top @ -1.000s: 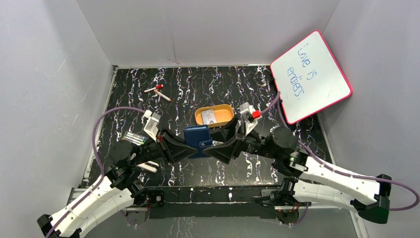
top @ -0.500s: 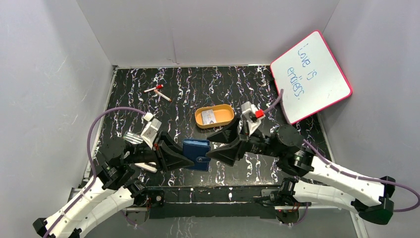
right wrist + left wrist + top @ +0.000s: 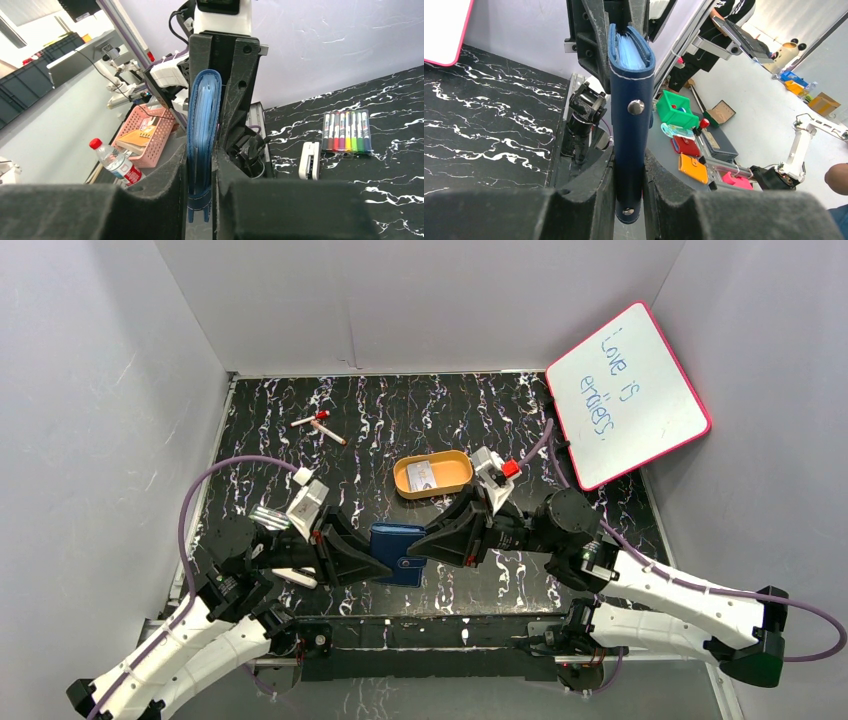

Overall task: Put the credit cards into the card holder
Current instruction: Close the card holder at the center of the board, then place the card holder at the center of the board.

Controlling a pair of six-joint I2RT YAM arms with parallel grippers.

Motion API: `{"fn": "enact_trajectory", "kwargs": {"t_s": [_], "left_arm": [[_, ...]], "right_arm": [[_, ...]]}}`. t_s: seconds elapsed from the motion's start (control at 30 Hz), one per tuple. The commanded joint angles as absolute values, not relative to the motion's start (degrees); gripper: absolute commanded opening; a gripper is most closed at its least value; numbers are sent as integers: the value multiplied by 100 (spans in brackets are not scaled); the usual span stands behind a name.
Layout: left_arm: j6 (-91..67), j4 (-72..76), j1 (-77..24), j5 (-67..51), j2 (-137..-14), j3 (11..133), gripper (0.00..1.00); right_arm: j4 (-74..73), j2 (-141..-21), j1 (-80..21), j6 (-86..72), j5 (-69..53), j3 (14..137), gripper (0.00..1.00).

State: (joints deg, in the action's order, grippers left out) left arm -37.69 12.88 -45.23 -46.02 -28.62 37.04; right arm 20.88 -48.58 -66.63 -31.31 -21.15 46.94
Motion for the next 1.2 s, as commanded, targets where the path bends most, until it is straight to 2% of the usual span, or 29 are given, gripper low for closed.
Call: {"fn": "enact_trajectory", "kwargs": {"t_s": [0.0,0.07,0.13,0.3,0.37,0.5,0.57,0.6,0.67,0.7,0.77,0.87,0.97,1.17], "left_arm": [[-3795,1428,-4539,-4759,-2834,3913,8],[-3850,1468,-4544,-4759,-2845,3892,24],[-3894,1520,-4540,-4778,-2843,3849,32],[-4074,1745,-4543,-4823,-2849,3670,34],[-4070,1728,-4544,-4781,-2859,3640,30],[-3991,1579,-4543,-4654,-2871,3644,1],[-3892,1409,-4541,-4495,-2840,3643,0],[-3848,1305,-4537,-4352,-2809,3633,0],[-3754,938,-4539,-3877,-2731,3657,0],[-3700,733,-4541,-3572,-2674,3665,0],[-3621,288,-4544,-2907,-2526,3690,0],[-3577,-334,-4542,-1920,-2260,3667,0],[-3560,-874,-4544,-1030,-2091,3679,0],[-3639,-2085,-4544,112,-2421,3871,0]], "right_arm": [[2627,-4826,-6665,-3232,-2140,4736,16],[2719,-4823,-6668,-3270,-2117,4706,11],[2834,-4774,-6671,-3315,-2016,4633,10],[3066,-4606,-6669,-3409,-1616,4378,8],[3047,-4598,-6670,-3410,-1527,4353,8],[2964,-4618,-6670,-3406,-1445,4346,9],[2830,-4653,-6666,-3364,-1437,4395,10],[2723,-4683,-6669,-3352,-1441,4440,19],[2441,-4724,-6670,-3260,-1427,4555,49],[2192,-4726,-6671,-3212,-1337,4627,60],[1668,-4654,-6671,-3094,-985,4761,71],[716,-4500,-6666,-2827,-115,4949,80],[-395,-4375,-6668,-2634,956,5154,82],[-1273,-3848,-6668,-2592,2363,5240,86]]}}
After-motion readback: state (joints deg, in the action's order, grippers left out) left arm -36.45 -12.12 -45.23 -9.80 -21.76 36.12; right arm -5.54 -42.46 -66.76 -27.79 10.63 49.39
